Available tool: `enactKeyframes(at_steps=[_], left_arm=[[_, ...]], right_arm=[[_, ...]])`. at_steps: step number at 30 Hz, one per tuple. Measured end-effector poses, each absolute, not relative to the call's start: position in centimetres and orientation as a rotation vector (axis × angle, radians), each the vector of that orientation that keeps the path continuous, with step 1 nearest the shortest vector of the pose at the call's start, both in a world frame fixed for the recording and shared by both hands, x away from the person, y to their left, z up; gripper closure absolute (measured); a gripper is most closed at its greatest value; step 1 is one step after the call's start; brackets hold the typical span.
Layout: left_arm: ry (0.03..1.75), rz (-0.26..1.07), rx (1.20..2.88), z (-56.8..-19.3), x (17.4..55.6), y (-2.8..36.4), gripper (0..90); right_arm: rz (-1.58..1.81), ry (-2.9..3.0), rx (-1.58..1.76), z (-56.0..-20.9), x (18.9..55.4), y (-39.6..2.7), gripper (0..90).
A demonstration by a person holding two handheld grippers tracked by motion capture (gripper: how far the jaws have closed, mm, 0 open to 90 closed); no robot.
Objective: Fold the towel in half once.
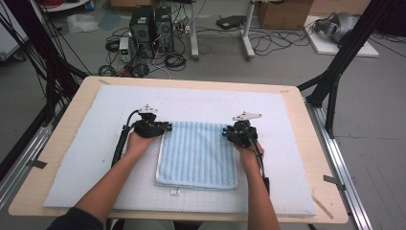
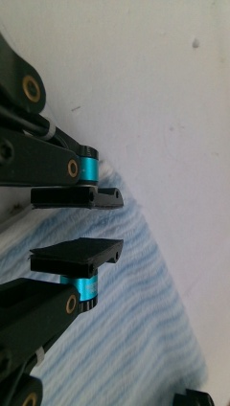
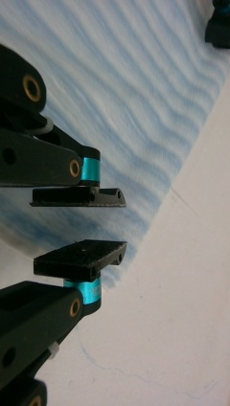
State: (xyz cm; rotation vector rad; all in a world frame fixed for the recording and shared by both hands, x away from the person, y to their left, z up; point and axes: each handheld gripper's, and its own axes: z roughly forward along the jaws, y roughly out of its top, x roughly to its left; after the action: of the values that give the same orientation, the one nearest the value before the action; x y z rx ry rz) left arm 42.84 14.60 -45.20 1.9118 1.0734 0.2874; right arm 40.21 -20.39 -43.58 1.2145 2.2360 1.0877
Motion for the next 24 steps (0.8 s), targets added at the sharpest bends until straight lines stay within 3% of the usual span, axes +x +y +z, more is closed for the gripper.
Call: enactKeyframes(at_steps=[10, 13, 24], left_arm=[[1.049, 0.345, 1.958, -45.1, 42.9, 14.1, 74.9], [1.061, 0.32, 1.94, -45.1, 42.9, 14.3, 73.5], [0.977, 0.254, 1.797, -43.6, 41.5, 15.5, 49.7]], right_arm=[[1.007, 2.17, 1.288, -44.8, 41.9, -21.5, 77.7], [0.981, 2.154, 1.283, -44.4, 41.5, -21.5, 70.1], [1.172, 2.072, 1.328, -42.6, 36.1, -25.6, 41.9]])
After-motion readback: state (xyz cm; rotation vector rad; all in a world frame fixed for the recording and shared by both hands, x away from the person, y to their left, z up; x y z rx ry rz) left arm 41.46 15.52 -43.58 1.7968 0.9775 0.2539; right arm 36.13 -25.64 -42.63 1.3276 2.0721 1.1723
